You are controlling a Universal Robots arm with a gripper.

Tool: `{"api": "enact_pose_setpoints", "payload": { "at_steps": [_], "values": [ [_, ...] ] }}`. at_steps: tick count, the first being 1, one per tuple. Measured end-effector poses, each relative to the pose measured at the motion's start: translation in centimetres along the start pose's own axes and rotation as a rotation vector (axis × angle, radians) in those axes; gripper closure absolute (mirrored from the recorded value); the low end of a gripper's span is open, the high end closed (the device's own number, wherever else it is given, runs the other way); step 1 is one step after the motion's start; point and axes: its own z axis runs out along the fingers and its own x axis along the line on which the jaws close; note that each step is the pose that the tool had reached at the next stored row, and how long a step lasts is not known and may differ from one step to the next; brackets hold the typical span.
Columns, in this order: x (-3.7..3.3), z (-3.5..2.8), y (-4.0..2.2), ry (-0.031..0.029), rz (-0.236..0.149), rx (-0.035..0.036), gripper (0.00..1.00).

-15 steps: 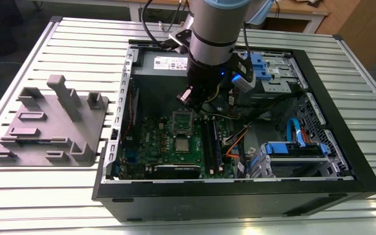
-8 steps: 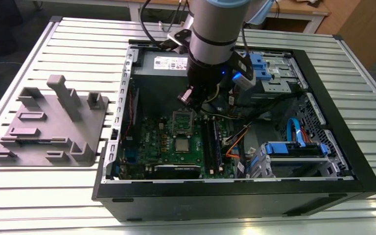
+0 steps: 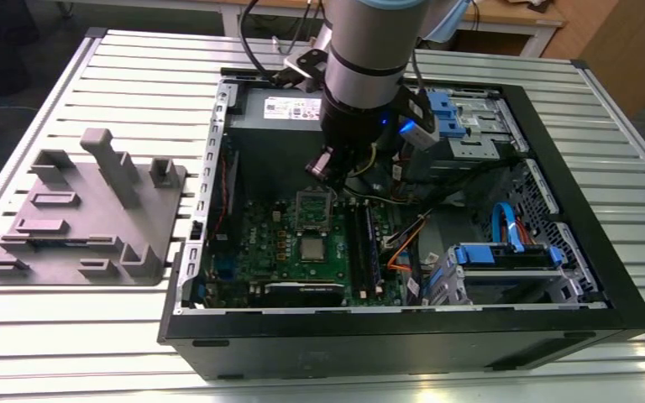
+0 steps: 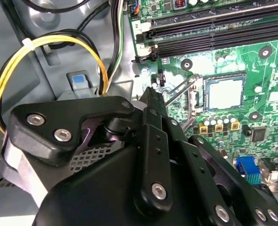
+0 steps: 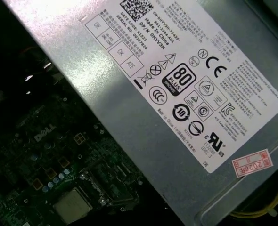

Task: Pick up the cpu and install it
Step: 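Close the cpu cover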

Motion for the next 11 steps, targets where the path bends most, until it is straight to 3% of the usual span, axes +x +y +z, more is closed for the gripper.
{"api": "enact_pose_setpoints", "payload": {
  "at_steps": [11],
  "values": [
    [0.21,-0.10,-0.18,0.0009,-0.013,-0.0004,0.90]
  ]
}}
